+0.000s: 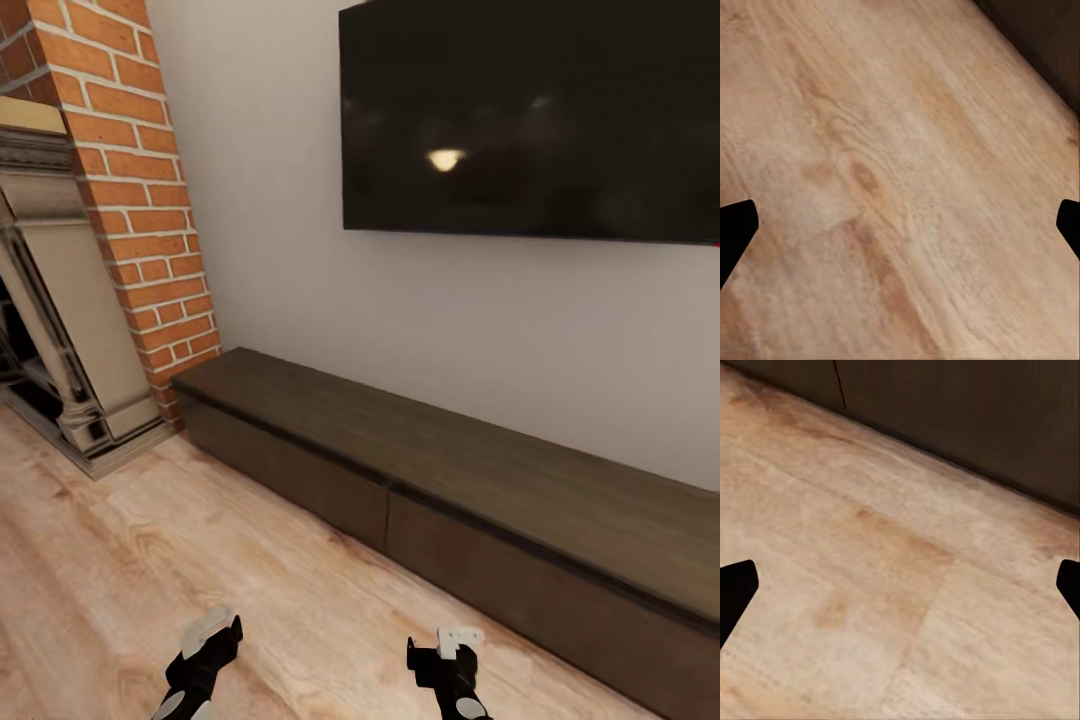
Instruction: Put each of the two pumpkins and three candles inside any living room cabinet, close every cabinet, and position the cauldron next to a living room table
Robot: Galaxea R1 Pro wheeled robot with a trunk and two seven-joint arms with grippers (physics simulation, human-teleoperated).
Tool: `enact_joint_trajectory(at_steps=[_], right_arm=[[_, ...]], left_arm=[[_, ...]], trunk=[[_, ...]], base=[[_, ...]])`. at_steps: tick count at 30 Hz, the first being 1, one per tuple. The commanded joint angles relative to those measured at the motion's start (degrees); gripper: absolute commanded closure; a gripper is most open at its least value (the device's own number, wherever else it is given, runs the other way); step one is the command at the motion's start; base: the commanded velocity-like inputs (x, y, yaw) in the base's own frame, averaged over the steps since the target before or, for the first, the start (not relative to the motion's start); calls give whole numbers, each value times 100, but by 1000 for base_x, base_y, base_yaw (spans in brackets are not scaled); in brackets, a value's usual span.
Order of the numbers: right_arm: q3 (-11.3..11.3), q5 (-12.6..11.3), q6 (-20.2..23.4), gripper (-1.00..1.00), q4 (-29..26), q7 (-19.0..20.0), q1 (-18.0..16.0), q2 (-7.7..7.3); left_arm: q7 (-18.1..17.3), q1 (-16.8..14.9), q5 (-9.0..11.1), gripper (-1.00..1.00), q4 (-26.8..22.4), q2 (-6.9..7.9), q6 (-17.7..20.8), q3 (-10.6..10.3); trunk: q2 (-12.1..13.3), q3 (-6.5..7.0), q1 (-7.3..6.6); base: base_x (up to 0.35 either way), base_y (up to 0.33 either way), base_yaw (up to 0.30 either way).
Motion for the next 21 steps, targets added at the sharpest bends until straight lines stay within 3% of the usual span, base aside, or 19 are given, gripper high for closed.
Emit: enact_joint_trajectory(at_steps=[1,13,17,21], right_arm=[[50,-39,-19,-100,4,-31,-5,0],[50,-38,-15,-100,4,-24,-6,0],[50,-38,-14,-100,4,-23,-7,0],[50,-38,-15,-100,4,-23,-4,0]], left_arm=[[39,-5,42,-100,-2,8,-29,-48],[39,-5,43,-100,7,10,-29,-44],[-142,-5,57,-100,16,9,-29,-44],[-368,-5,315,-100,152,16,-29,-48]], trunk=[[-2,-8,1],[-2,-43,1],[-2,-55,1],[-2,-66,1]], base=[[249,231,289],[200,249,289],[42,280,289],[33,285,289]])
